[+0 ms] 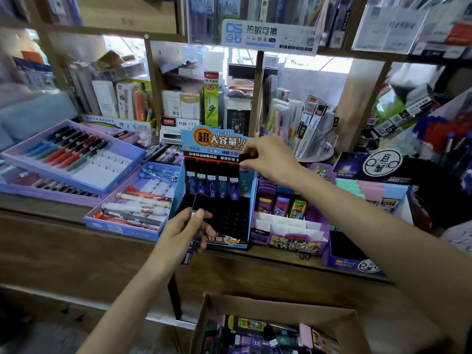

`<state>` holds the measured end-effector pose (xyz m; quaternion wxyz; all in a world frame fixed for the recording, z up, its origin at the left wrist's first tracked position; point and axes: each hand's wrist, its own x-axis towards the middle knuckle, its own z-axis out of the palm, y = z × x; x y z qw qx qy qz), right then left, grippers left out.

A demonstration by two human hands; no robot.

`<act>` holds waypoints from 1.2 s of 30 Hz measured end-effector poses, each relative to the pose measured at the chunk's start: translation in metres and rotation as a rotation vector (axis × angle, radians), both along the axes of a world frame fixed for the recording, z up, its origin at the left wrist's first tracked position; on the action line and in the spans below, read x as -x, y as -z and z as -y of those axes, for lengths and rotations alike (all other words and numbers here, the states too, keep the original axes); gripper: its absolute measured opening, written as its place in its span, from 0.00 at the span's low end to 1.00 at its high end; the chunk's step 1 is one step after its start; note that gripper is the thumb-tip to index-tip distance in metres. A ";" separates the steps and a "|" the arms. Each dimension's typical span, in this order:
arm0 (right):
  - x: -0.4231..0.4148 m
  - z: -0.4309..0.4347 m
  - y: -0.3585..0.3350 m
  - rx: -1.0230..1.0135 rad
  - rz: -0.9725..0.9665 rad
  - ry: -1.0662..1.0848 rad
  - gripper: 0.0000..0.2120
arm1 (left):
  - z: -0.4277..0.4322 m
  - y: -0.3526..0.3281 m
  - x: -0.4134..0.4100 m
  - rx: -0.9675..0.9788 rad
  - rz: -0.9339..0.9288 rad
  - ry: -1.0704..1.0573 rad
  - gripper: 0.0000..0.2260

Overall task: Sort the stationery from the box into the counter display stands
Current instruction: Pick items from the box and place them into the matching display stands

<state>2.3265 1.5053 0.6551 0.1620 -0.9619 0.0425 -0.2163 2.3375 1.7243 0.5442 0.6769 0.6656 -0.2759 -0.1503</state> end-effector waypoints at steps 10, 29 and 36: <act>-0.004 0.008 0.018 -0.007 -0.048 0.059 0.11 | 0.001 0.002 -0.001 0.025 0.006 0.010 0.13; -0.008 0.010 0.017 -0.030 -0.058 0.054 0.11 | -0.001 0.004 0.000 0.012 -0.004 0.017 0.12; -0.011 0.007 0.019 0.022 -0.082 0.084 0.11 | 0.001 0.002 0.000 0.021 -0.008 0.024 0.13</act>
